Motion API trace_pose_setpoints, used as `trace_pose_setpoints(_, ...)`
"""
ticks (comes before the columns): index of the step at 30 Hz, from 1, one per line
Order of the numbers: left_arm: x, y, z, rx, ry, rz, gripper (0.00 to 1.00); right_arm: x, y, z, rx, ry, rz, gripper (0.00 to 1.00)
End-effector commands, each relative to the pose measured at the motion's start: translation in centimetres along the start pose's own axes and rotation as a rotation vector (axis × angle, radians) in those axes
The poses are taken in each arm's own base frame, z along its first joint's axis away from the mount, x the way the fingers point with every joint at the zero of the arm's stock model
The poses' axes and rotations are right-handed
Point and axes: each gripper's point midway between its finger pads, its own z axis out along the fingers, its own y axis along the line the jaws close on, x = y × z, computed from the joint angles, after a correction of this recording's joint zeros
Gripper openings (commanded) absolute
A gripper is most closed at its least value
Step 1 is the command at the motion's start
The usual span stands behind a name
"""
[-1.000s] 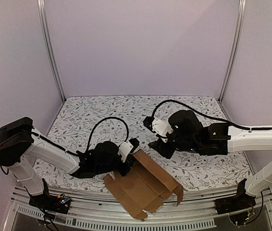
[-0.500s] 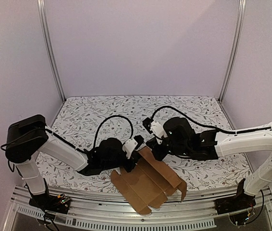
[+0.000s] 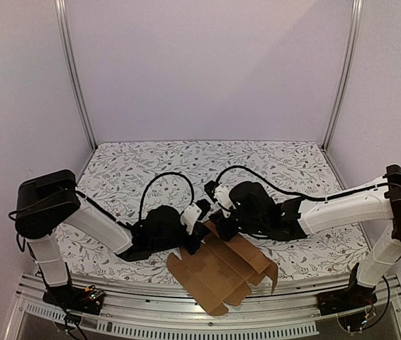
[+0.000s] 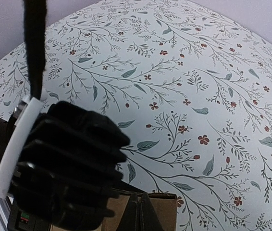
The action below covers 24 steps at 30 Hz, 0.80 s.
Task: Fold the paper box
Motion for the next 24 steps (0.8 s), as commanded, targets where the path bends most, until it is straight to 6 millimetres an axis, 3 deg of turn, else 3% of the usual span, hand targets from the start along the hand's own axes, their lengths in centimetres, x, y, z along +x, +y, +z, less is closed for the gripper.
trace_pose_setpoints(1, 0.7, 0.6, 0.1, -0.011, -0.008, -0.032, 0.02, 1.8, -0.2, 1.2, 0.005, 0.033, 0.016, 0.0)
trace_pose_setpoints(4, 0.9, 0.6, 0.0, -0.012, -0.005, -0.035, 0.04, 2.5, -0.4, 1.4, 0.009, 0.049, 0.014, 0.0)
trace_pose_setpoints(15, 1.8, 1.0, -0.2, -0.035, 0.012, -0.05, 0.28, 3.7, -0.4, 1.3, 0.0, 0.072, 0.03, 0.0)
trace_pose_setpoints(24, 2.8, 1.2, 0.7, -0.049, 0.011, -0.074, 0.34, 3.4, -0.1, 1.1, -0.017, 0.061, 0.041, 0.0)
